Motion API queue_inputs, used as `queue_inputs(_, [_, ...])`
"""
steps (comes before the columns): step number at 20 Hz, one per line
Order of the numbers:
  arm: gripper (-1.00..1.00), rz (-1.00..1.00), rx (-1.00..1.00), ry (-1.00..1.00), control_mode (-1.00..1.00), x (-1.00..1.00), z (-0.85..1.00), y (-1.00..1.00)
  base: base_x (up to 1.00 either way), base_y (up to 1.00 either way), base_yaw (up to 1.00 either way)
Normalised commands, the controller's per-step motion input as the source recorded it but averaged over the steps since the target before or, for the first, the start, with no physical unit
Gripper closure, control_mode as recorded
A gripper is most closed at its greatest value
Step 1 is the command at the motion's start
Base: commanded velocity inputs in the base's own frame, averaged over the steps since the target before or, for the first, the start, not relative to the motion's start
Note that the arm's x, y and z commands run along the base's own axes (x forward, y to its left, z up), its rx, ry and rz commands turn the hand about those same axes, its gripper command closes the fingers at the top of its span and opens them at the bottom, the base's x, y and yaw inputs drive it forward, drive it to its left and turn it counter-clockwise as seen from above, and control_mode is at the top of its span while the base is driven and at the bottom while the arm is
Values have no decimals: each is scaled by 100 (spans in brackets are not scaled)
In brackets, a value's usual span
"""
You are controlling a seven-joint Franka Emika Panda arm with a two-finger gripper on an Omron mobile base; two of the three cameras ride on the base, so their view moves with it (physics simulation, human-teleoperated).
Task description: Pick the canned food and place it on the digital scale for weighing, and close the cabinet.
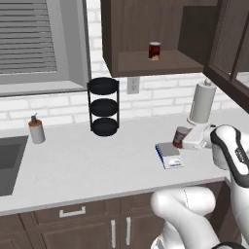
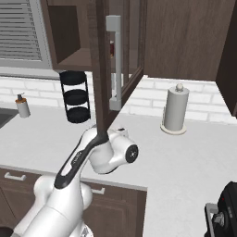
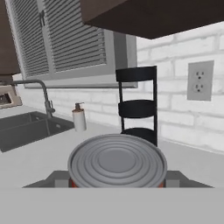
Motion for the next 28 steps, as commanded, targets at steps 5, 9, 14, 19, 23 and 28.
queue_inputs(5, [100,0,-6,9,-100,0,-8,0,0,0,0])
queue_inputs(9, [100,6,0,0,-100,0,-27,-8,0,0,0])
queue_inputs(14, [100,9,-4,0,-100,5,-42,0,0,0,0])
queue_inputs(19, [100,2,-1,0,-100,29,-16,0,0,0,0])
queue_inputs(23, [100,0,0,0,-100,27,-5,0,0,0,0])
queue_inputs(28, [100,0,0,0,-100,29,-22,-5,0,0,0])
